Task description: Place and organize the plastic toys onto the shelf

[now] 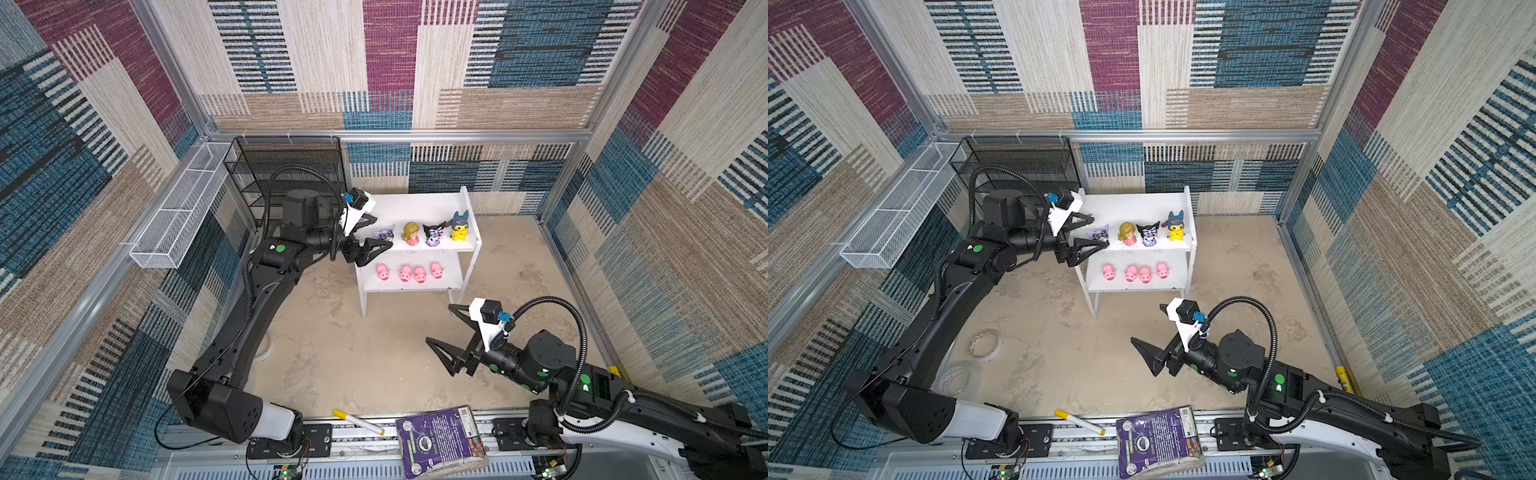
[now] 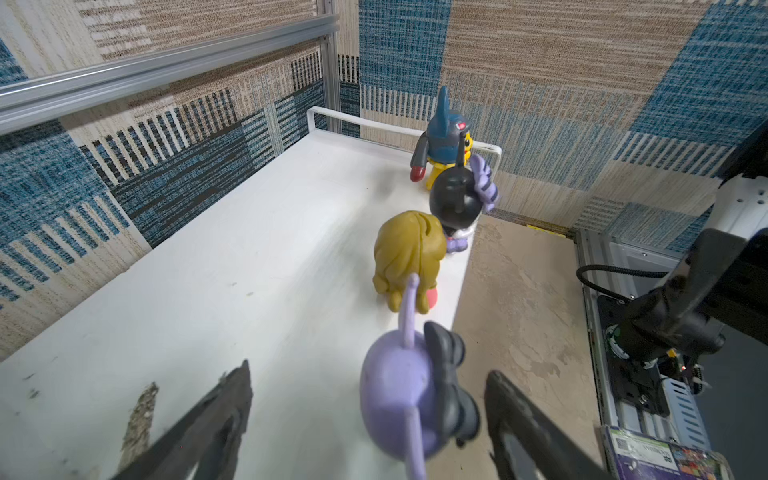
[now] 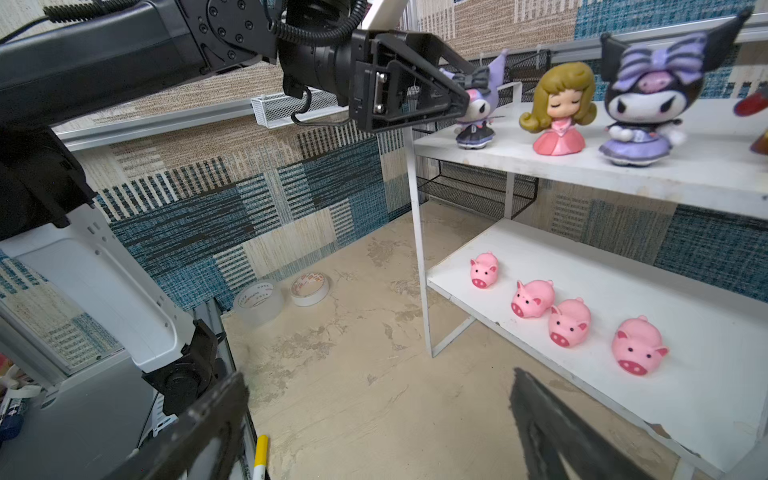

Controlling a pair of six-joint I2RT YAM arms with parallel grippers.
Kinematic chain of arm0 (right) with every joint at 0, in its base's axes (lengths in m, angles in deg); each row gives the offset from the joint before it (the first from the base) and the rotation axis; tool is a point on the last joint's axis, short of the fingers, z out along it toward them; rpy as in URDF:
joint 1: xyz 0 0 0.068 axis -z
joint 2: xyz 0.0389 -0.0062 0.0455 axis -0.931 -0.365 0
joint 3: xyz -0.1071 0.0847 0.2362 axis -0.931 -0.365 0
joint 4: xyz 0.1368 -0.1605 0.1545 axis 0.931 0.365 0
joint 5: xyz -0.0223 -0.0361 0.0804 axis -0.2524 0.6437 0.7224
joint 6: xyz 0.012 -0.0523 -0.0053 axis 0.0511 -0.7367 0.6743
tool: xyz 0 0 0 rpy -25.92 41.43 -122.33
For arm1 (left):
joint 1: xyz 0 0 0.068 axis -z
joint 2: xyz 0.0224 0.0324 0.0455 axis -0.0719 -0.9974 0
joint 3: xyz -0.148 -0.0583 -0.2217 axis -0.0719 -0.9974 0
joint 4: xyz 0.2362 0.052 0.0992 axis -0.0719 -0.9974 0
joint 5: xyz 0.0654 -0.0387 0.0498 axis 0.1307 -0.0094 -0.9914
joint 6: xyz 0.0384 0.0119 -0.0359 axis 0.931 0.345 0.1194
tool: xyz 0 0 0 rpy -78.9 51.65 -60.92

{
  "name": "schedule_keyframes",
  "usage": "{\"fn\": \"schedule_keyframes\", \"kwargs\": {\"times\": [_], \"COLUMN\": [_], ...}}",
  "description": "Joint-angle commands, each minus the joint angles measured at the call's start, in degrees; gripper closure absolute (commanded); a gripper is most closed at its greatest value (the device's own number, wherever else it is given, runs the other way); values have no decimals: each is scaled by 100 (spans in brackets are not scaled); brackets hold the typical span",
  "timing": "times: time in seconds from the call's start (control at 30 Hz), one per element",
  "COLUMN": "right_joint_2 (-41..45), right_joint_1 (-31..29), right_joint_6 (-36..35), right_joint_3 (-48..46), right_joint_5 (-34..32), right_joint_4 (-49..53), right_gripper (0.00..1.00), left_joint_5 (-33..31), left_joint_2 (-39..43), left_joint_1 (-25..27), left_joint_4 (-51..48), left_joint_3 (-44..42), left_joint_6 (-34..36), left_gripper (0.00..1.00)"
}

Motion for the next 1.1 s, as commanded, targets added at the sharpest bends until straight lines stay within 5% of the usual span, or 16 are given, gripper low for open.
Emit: {"fn": "schedule_keyframes", "kwargs": {"times": [0.0, 1.07], "right_joint_2": [-3, 82], "right_joint_1": [-8, -12], "right_joint_6": [22, 20], "right_joint_3": [-7, -87], "right_joint_5": [42, 13], "right_joint_4": [-137, -161], "right_gripper": [0, 0], "left_joint_5": [-116, -68], "left_joint_2": [-65, -267], "left_joint_1": [2, 15], "left_joint_4": [-94, -148], "left_joint_3": [52, 228], "left_joint_6": [151, 154], "left_gripper": [12, 17]}}
